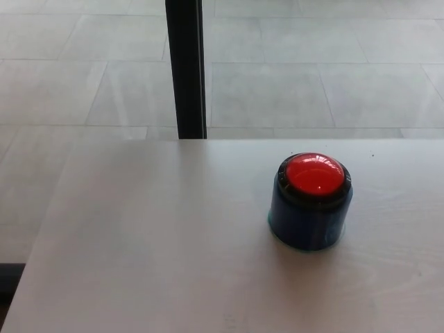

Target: The robot uses its right hand to press the red button kept in the middle of the desk

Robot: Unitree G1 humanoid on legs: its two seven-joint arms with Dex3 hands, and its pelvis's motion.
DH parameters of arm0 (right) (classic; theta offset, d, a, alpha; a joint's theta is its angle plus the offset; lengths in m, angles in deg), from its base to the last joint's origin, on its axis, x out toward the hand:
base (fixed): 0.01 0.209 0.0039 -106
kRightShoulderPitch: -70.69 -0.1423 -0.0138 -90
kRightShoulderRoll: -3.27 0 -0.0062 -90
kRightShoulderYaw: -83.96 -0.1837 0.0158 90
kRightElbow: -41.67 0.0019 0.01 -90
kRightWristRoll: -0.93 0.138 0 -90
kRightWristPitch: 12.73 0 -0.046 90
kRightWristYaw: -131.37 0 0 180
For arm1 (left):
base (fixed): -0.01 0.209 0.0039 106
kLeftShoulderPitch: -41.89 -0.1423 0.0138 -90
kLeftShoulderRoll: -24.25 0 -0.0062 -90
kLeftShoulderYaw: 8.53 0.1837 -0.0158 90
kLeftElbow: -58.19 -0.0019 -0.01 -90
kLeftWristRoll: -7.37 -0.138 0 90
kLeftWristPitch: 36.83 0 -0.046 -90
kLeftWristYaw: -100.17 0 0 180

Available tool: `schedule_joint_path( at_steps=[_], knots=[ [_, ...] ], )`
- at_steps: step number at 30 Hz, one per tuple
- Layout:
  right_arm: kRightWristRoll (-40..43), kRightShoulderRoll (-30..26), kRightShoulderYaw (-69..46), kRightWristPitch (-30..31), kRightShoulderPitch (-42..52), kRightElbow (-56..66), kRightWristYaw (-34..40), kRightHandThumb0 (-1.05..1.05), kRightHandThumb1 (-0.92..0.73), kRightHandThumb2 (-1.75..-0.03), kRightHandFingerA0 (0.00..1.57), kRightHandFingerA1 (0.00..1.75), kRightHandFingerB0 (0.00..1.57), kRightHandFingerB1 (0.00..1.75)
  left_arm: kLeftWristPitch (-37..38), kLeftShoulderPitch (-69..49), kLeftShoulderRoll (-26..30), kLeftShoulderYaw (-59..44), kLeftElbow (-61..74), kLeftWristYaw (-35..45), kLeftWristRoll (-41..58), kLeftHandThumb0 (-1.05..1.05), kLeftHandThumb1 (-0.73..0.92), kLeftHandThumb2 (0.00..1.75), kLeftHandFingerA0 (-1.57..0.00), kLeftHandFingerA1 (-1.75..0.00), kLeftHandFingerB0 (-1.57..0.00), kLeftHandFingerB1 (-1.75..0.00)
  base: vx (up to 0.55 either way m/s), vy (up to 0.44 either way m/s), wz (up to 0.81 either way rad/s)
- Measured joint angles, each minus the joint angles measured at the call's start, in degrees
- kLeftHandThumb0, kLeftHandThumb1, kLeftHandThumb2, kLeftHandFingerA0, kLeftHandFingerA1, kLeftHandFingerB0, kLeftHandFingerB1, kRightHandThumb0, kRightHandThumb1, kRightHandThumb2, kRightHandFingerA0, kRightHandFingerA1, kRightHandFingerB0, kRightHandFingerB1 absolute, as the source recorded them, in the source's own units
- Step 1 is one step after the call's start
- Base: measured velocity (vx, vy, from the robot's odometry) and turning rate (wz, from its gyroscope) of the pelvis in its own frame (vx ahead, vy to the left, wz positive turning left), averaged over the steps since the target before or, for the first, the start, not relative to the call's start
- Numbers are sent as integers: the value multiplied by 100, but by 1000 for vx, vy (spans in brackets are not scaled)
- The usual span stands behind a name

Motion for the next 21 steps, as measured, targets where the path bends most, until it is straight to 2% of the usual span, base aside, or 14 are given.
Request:
schedule_joint_path(
  at_steps=[2,4,6,8,9,10,14,15,16,17,18,19,20,21],
  knots=[
    [141,-35,-309,34,-60,-1,10,-48,-56,-75,82,146,67,111,0,64,82,-184,-98,0,75,-73,92,128,-44,-92,-28,-78,0,0,0],
    [302,-66,-658,86,-114,-4,38,-48,-62,-80,90,155,72,105,0,132,160,-402,-229,0,159,-73,92,128,-46,-94,-30,-80,0,0,0],
    [478,-118,-1007,169,-180,-27,103,-50,-64,-79,88,158,67,104,0,204,229,-595,-393,0,236,-74,92,129,-44,-93,-35,-85,0,0,0],
    [608,-186,-1249,254,-208,-43,171,-49,-66,-83,83,165,57,105,0,246,281,-725,-500,0,303,-72,92,128,-38,-88,-29,-79,0,0,0],
    [706,-247,-1434,339,-211,-34,243,-48,-63,-87,89,166,54,106,-1,271,314,-826,-572,0,353,-71,92,119,-25,-111,-20,-92,0,0,0],
    [758,-274,-1528,390,-209,-14,288,-50,-64,-88,91,167,57,120,-1,277,326,-865,-598,0,376,-71,92,128,-39,-89,-30,-79,0,0,0],
    [980,-397,-1993,666,-208,131,615,-52,-67,-78,94,172,66,115,-1,297,343,-1030,-662,0,471,-75,92,128,-39,-92,-29,-82,0,0,0],
    [1017,-483,-2061,711,-242,53,706,-49,-67,-82,84,172,62,119,-1,311,344,-1072,-676,0,502,-75,92,128,-40,-93,-31,-83,0,0,0],
    [1064,-566,-2134,742,-306,-58,784,-51,-66,-81,95,175,68,121,-1,320,345,-1101,-692,0,523,-75,92,128,-40,-92,-35,-86,0,0,0],
    [1115,-677,-2208,761,-399,-214,868,-56,-63,-76,81,164,58,118,-1,332,346,-1125,-708,2,545,-74,92,128,-40,-91,-31,-82,0,0,0],
    [1159,-799,-2257,770,-495,-356,944,-62,-67,-71,92,165,41,114,-1,348,352,-1144,-722,5,567,-74,92,128,-40,-91,-32,-82,0,0,0],
    [1179,-860,-2269,771,-541,-414,973,-66,-44,-98,131,147,69,108,-1,355,355,-1151,-729,6,576,-72,92,117,-32,-125,-25,-108,0,0,0],
    [1238,-1017,-2300,771,-695,-491,1081,-66,-44,-98,131,147,69,108,-1,379,365,-1164,-743,8,602,-72,92,117,-32,-125,-25,-108,0,0,0],
    [1272,-1095,-2319,771,-798,-492,1153,-66,-70,-64,99,175,32,142,-1,388,370,-1170,-756,8,616,-74,92,116,-34,-127,-27,-109,0,0,0]
  ],
)
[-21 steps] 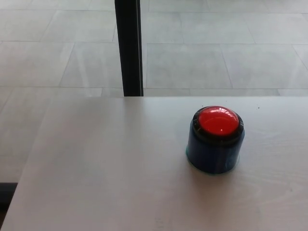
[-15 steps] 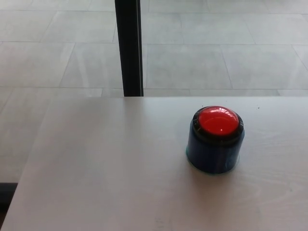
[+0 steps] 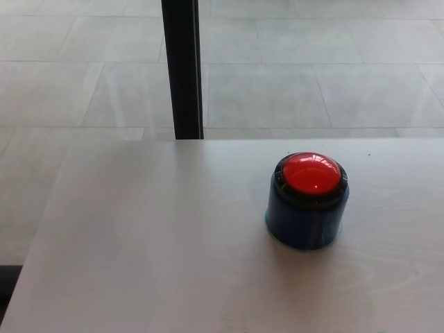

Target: The robot uses its right hand to press the red button kept in the middle of the desk

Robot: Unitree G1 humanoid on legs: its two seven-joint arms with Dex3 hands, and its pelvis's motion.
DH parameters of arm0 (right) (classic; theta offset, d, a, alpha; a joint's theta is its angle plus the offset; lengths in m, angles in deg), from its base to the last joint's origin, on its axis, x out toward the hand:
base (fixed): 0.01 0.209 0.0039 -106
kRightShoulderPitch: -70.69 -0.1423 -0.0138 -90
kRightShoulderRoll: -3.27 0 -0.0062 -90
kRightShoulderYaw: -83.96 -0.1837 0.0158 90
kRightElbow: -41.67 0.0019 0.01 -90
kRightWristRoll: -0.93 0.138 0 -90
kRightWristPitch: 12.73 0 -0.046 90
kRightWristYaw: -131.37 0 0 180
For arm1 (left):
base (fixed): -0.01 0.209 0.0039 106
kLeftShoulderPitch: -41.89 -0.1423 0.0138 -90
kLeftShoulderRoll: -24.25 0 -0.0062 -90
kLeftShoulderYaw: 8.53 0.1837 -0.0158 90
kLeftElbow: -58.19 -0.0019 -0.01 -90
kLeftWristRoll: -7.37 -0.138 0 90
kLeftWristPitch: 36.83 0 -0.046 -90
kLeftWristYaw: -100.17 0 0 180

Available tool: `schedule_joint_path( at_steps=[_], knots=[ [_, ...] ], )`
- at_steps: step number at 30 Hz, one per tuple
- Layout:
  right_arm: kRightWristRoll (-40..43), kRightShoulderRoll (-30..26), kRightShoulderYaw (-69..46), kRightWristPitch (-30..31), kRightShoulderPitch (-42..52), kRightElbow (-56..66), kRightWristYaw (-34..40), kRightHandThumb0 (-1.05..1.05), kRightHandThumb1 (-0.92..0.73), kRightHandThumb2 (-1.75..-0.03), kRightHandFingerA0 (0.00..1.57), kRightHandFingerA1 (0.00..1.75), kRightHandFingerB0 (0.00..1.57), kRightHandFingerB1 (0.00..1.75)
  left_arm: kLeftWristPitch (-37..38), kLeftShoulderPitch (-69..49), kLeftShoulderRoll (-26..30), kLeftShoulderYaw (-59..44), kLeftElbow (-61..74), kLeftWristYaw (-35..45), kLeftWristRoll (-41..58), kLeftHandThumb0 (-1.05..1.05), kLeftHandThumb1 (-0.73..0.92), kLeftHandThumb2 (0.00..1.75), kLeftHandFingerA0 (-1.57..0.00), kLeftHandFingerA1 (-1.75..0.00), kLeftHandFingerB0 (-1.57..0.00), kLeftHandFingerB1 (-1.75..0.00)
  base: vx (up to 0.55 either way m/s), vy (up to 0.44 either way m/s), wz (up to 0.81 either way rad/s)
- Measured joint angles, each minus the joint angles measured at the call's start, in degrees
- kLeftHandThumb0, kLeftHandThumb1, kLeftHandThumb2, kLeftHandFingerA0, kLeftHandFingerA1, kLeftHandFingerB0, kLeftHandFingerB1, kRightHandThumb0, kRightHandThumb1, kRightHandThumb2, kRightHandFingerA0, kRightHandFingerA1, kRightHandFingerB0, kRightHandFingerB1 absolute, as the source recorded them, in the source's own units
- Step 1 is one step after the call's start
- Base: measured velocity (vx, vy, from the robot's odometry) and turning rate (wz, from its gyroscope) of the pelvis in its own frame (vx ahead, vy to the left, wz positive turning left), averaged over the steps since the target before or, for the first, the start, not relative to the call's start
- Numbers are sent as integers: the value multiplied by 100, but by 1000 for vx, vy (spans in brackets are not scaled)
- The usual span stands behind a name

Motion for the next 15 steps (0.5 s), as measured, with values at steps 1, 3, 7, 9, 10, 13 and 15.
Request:
schedule_joint_path(
  at_steps=[1,3,7,9,10,13,15],
  knots=[
    [37,-88,-26,0,-163,26,93,-80,-66,-60,113,149,35,88,0,11,0,-1,-7,0,8,-76,92,126,-45,-96,-36,-87,0,0,0],
    [96,-263,-55,0,-518,97,242,-63,-66,-67,91,173,10,73,0,23,1,-2,-22,2,19,-74,92,115,-28,-120,-31,-120,0,0,0],
    [229,-654,-17,-57,-1386,348,377,-56,-60,-77,87,141,17,78,0,33,3,-13,-30,18,65,-46,91,146,-35,-85,-33,-83,0,0,0],
    [253,-768,131,-107,-1770,548,380,-54,-60,-81,81,121,31,77,0,34,11,0,-35,19,81,-44,91,146,-31,-82,-21,-73,0,0,0],
    [255,-832,262,-132,-2047,639,390,-54,-60,-81,81,121,31,77,0,36,14,18,-41,20,85,-44,91,146,-31,-82,-21,-73,0,0,0],
    [255,-958,577,-193,-2579,826,416,-47,-25,-109,113,81,62,63,1,55,26,47,-54,19,105,-45,91,147,-30,-81,-26,-78,0,0,0],
    [245,-957,845,-214,-2929,1076,425,-47,-25,-109,113,81,62,63,1,38,31,53,-56,20,115,-45,91,147,-30,-81,-26,-78,0,0,0]
  ],
)
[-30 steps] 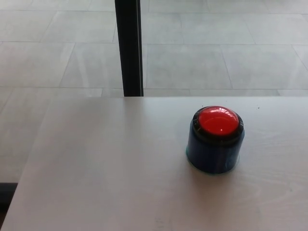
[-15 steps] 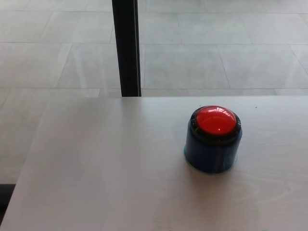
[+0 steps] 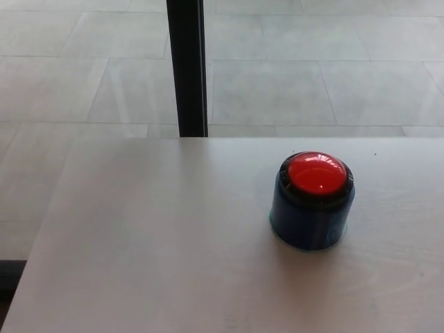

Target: The robot uses its right hand to press the red button kept in the middle of the desk

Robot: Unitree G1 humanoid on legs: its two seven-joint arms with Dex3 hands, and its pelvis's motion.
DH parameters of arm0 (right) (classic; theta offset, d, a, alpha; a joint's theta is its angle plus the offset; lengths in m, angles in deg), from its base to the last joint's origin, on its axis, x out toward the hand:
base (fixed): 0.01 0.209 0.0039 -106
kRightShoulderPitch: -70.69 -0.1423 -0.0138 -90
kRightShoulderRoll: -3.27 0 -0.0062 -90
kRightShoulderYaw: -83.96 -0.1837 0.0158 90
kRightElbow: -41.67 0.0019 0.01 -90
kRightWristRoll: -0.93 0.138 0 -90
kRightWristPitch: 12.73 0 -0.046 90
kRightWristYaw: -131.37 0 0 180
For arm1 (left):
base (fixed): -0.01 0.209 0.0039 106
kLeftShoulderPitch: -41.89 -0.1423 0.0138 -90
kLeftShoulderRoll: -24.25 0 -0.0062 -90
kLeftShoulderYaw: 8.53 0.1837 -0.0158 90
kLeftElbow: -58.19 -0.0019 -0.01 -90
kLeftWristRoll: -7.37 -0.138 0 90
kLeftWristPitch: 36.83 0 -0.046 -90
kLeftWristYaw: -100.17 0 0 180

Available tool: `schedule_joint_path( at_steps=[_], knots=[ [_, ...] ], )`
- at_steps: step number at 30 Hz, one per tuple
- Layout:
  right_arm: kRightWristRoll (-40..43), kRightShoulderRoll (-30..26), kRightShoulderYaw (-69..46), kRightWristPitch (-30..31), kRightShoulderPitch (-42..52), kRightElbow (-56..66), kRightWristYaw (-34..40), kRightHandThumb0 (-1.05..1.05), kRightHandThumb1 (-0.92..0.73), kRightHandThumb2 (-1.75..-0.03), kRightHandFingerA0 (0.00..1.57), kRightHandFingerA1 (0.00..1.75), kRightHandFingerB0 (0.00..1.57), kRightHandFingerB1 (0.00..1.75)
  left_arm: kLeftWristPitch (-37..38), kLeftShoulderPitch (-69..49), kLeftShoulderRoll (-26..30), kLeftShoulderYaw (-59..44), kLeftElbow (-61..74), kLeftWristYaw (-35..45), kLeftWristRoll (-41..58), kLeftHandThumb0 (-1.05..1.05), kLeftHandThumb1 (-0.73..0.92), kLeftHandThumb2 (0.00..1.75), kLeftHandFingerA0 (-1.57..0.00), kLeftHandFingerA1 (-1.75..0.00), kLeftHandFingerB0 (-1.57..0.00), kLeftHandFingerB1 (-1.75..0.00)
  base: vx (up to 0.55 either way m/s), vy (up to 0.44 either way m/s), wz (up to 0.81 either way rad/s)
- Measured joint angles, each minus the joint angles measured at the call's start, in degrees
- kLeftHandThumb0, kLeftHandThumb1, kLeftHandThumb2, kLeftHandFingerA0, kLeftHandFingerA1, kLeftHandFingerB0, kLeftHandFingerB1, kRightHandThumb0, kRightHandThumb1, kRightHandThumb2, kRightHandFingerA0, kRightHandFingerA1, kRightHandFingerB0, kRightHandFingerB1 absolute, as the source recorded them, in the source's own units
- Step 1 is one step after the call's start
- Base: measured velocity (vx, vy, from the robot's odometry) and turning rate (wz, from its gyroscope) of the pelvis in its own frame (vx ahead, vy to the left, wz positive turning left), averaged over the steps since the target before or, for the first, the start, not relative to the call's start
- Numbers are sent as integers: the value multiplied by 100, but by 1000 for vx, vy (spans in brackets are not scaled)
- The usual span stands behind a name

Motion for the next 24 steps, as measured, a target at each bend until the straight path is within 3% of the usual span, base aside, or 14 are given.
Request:
schedule_joint_path(
  at_steps=[1,2,3,4,5,7,8,11,12,13,18,24],
  knots=[
    [-11,0,128,-12,-140,137,0,-45,-27,-118,122,79,82,64,1,2,3,5,2,0,3,-74,92,127,-39,-92,-33,-86,0,0,0],
    [-31,-1,329,-41,-343,350,-5,-45,-27,-118,122,79,82,64,1,3,3,10,2,1,11,-74,92,127,-39,-92,-33,-86,0,0,0],
    [-47,-2,462,-56,-456,484,-12,-39,-25,-124,123,84,100,64,1,4,3,10,2,2,18,-73,92,116,-28,-122,-22,-105,0,0,0],
    [-58,-2,618,-64,-597,641,-41,-29,-26,-127,115,102,109,73,1,7,4,8,1,4,27,-74,92,117,-29,-123,-23,-106,0,0,0],
    [-65,-1,751,-63,-700,764,-64,-25,-39,-119,110,130,102,103,1,6,5,9,1,8,32,-75,92,128,-44,-94,-34,-83,0,0,0],
    [-92,87,1136,-44,-964,1135,-102,-10,-45,-125,105,158,94,134,0,-11,18,45,-6,8,30,-76,92,129,-39,-90,-29,-80,0,0,0],
    [-99,185,1326,-25,-1139,1336,-121,-7,-53,-119,100,167,88,142,0,-10,20,68,-7,10,30,-75,92,129,-40,-90,-30,-80,0,0,0],
    [-81,537,1707,-25,-1519,1759,-215,-6,-53,-122,99,174,85,150,0,-4,22,108,-5,19,31,-75,92,127,-42,-93,-31,-81,0,0,0],
    [-76,682,1816,-29,-1599,1855,-256,-8,-53,-122,98,175,84,150,0,-7,22,113,-6,18,33,-72,92,117,-33,-121,-27,-100,0,0,0],
    [-73,777,1893,-31,-1647,1911,-285,-8,-54,-125,95,175,79,153,0,-9,23,120,-5,18,33,-75,92,126,-42,-94,-33,-83,0,0,0],
    [-55,1643,2551,-77,-1964,2130,-591,-8,-44,-131,94,174,83,147,4,-28,24,133,0,29,52,-76,92,129,-42,-93,-26,-79,0,0,0],
    [-165,2478,3362,-58,-2022,2418,-811,-15,-49,-123,92,175,78,156,27,-51,25,238,13,41,50,-76,92,129,-44,-94,-31,-82,0,0,0]
  ],
)
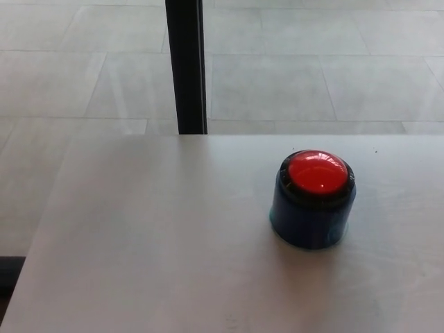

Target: The robot uses its right hand to press the red button kept in the middle of the desk

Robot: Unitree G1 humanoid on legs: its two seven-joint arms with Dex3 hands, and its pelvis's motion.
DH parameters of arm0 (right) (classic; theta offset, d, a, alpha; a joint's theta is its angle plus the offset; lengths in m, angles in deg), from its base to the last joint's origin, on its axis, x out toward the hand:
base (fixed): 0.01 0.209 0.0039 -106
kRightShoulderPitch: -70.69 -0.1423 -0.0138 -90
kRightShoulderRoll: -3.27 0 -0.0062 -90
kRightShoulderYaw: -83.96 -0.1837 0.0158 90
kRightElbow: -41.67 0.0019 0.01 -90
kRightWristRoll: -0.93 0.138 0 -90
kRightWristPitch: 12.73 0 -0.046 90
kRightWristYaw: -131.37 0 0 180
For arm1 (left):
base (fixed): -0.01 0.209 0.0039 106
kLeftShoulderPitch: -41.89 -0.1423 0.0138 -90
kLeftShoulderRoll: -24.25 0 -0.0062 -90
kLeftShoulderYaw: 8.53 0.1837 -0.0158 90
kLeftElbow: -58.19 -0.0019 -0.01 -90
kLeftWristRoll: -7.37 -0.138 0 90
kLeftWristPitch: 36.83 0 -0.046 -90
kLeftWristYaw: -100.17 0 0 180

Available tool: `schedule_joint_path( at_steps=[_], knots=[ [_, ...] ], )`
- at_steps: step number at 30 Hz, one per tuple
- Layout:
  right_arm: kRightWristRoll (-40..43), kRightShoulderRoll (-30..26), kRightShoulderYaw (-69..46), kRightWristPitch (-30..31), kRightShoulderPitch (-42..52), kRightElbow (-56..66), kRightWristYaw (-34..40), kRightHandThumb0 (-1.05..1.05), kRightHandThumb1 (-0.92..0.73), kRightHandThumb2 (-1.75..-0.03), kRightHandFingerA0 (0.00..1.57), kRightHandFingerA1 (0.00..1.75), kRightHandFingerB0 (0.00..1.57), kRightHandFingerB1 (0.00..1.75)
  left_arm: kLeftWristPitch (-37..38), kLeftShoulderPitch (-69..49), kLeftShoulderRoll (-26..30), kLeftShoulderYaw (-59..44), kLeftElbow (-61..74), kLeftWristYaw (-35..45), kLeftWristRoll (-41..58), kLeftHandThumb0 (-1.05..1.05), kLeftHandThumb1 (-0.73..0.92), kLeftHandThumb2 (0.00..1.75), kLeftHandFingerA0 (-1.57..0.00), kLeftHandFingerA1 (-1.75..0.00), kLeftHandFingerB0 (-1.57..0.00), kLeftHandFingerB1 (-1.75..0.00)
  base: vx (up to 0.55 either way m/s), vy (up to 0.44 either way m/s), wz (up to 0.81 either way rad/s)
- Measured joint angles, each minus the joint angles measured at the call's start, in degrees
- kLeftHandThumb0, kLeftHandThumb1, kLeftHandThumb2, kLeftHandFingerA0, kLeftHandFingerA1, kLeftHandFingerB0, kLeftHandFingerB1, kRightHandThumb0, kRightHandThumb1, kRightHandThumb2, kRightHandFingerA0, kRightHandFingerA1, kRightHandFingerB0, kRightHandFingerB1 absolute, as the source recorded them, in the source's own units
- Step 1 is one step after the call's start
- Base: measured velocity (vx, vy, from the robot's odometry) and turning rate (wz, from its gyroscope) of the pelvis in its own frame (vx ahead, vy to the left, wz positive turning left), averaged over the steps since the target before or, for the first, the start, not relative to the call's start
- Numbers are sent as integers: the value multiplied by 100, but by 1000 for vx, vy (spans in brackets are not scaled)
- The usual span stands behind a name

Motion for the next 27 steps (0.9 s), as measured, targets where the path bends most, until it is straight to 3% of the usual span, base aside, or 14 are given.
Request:
schedule_joint_path(
  at_steps=[4,6,10,13,14,15,18,22,27],
  knots=[
    [-79,442,452,31,3,29,-187,-18,-45,-132,98,175,81,156,25,15,1,29,0,0,0,-75,92,129,-44,-94,-30,-80,0,0,0],
    [-102,661,638,94,5,-47,-290,-14,-42,-142,96,175,75,163,24,24,1,35,1,0,3,-75,92,127,-40,-92,-26,-79,0,0,0],
    [-195,1010,892,162,75,-429,-405,-17,-40,-143,99,175,77,166,24,39,1,21,9,5,23,-73,92,130,-43,-92,-32,-81,0,0,0],
    [-261,1253,924,171,124,-850,-484,-16,-46,-133,98,175,76,166,25,42,9,75,8,8,13,-74,92,129,-42,-92,-26,-78,0,0,0],
    [-268,1308,918,172,145,-920,-500,-17,-55,-116,95,175,74,159,25,46,12,80,6,8,14,-74,92,128,-41,-92,-32,-82,0,0,0],
    [-277,1363,909,172,181,-967,-514,-19,-60,-104,94,175,68,166,25,51,15,76,4,8,17,-74,92,129,-42,-92,-33,-82,0,0,0],
    [-304,1535,895,172,344,-1074,-514,-18,-61,-102,93,175,66,163,27,55,18,78,3,8,17,-73,92,129,-43,-93,-28,-79,0,0,0],
    [-403,1704,956,173,516,-1167,-474,-22,-67,-104,92,175,73,158,31,71,20,84,1,7,16,-73,92,128,-43,-93,-31,-81,0,0,0],
    [-552,1888,1039,182,670,-1268,-461,-20,-61,-114,94,175,75,161,31,97,25,89,4,5,18,-72,92,130,-45,-92,-30,-78,0,0,0]
  ],
)
